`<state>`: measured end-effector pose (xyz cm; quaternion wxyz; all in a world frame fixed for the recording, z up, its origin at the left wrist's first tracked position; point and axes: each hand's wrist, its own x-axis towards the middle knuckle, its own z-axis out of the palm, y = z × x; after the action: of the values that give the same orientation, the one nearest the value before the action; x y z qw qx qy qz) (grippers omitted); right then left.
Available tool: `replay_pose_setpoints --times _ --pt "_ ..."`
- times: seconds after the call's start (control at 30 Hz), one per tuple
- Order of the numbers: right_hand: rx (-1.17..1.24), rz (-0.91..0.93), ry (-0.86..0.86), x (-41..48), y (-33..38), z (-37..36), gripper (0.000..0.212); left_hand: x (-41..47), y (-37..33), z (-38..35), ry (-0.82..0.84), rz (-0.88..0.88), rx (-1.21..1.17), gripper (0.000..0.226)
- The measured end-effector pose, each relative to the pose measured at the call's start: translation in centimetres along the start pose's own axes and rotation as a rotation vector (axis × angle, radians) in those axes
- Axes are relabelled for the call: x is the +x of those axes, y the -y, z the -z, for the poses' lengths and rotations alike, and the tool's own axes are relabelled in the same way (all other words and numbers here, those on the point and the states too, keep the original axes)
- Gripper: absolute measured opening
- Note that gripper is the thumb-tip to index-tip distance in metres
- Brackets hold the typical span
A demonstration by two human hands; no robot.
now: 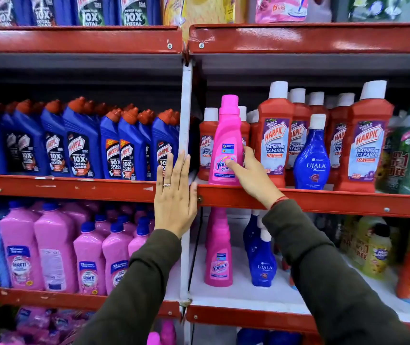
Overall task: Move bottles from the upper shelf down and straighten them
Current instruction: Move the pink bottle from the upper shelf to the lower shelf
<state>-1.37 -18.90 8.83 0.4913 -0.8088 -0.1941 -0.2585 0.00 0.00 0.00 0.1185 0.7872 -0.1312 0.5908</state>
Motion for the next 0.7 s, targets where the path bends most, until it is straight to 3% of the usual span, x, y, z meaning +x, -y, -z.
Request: replay_pose_setpoints --times 0.17,0.7 --pt "0.140 -0.066 0.043 0.1 0.0 0.4 0.055 -0.4 0.1 -0.6 0.027 0.021 0.005 0.060" --pt "0.302 0.043 -0.096 -0.6 1.7 1.1 0.049 -0.4 0.5 -1.0 0.049 0.012 0.077 0.060"
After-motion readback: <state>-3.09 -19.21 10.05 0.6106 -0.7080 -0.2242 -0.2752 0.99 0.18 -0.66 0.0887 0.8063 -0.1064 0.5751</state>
